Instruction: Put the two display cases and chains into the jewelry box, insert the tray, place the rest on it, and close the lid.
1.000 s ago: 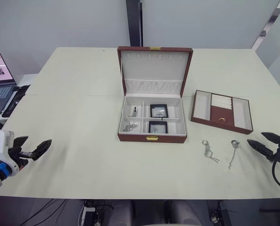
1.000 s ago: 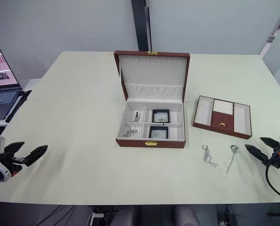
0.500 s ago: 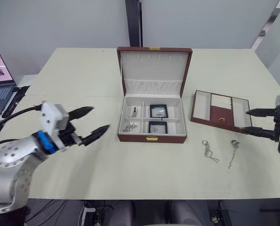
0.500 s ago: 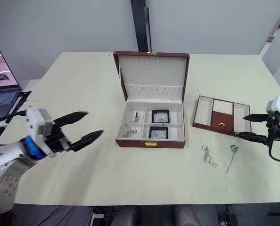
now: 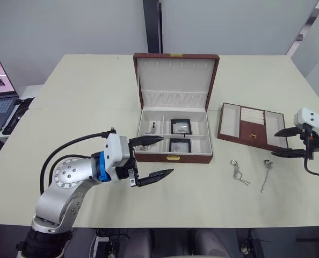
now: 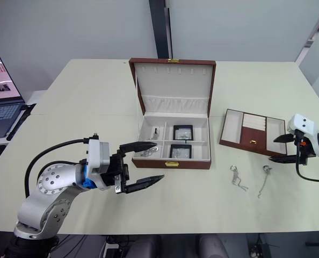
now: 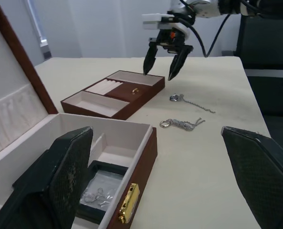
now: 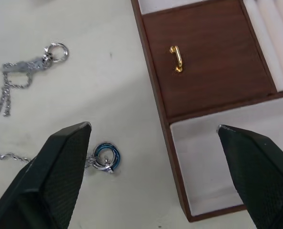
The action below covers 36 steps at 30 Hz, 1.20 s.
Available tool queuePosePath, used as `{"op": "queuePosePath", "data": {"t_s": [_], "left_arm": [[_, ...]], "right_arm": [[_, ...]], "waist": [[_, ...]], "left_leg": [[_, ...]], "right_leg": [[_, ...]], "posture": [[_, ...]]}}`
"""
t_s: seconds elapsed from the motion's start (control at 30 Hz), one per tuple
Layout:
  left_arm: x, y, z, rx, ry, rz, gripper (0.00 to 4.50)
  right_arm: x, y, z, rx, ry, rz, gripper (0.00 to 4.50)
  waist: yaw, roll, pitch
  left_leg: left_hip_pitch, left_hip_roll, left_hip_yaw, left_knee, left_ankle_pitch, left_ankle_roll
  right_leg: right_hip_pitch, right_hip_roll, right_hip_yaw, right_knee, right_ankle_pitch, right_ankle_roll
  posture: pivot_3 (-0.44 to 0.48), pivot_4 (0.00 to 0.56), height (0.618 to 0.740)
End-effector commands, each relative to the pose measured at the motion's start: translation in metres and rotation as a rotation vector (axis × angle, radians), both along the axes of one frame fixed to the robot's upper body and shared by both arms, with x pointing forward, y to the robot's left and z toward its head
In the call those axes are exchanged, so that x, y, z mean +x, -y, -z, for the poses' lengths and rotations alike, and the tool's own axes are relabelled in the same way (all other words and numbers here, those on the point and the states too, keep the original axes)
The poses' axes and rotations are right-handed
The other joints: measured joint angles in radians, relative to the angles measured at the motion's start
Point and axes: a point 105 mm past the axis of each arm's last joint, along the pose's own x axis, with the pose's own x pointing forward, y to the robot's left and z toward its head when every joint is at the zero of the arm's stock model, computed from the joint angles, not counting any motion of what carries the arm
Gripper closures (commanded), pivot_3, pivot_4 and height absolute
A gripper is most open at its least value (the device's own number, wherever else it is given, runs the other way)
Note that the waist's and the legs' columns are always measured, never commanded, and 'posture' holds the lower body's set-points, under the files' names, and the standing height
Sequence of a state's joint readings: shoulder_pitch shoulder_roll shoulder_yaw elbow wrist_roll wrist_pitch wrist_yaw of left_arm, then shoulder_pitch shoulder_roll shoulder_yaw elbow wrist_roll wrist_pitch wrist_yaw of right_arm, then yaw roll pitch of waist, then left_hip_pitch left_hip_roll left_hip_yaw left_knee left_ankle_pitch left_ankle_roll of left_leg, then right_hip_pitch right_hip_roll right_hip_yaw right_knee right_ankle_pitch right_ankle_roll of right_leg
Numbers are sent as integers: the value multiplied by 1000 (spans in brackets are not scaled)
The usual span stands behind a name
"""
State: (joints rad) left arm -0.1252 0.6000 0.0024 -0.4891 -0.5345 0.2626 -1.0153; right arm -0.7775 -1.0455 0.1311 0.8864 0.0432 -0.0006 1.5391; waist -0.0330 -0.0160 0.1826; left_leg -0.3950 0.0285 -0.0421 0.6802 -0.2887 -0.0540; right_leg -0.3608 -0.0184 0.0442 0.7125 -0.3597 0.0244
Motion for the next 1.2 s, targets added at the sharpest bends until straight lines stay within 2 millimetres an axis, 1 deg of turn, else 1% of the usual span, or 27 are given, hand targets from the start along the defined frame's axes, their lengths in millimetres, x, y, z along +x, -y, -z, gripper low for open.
{"op": "queuePosePath", "data": {"t_s": [0.03,0.2,0.33,0.43,0.6,0.87,0.9,1.07,1.2], "left_arm": [[-2,0,-1,-2,45,25,27],[-2,0,1,1,56,34,27],[-3,0,4,5,49,43,27],[-3,0,5,9,43,44,0],[-3,0,7,20,33,40,0],[-2,0,8,24,18,36,0],[-1,0,8,24,18,35,0],[0,0,8,23,23,33,0],[1,0,8,21,25,30,0]], "right_arm": [[6,3,-1,-48,40,-5,0],[8,4,12,-66,30,8,0],[11,4,18,-71,36,25,0],[14,4,19,-75,43,29,570],[17,4,21,-77,60,47,2326],[18,5,22,-77,69,52,4335],[18,5,22,-77,69,51,4485],[17,5,19,-72,74,40,4485],[15,6,11,-53,79,35,4485]], "waist": [[-1,0,0],[0,0,0],[0,0,0],[0,0,0],[0,0,0],[0,0,0],[0,0,0],[0,0,0],[0,0,0]], "left_leg": [[0,0,0,0,0,0],[1,0,0,0,0,0],[1,0,0,0,0,0],[1,0,0,0,0,0],[1,0,1,0,0,0],[1,0,0,0,0,0],[1,0,0,0,0,0],[1,0,0,0,0,0],[1,0,0,0,0,0]], "right_leg": [[0,0,0,0,0,0],[0,0,0,0,0,0],[0,0,0,0,0,0],[0,0,0,0,0,0],[0,0,0,0,0,0],[0,0,0,0,0,0],[0,0,0,0,0,0],[1,0,0,0,0,0],[1,0,0,0,0,0]], "posture": [[0,150,740],[0,150,740],[0,150,740],[0,150,740],[0,150,740],[0,150,740],[0,150,740],[0,150,740],[0,150,740]]}}
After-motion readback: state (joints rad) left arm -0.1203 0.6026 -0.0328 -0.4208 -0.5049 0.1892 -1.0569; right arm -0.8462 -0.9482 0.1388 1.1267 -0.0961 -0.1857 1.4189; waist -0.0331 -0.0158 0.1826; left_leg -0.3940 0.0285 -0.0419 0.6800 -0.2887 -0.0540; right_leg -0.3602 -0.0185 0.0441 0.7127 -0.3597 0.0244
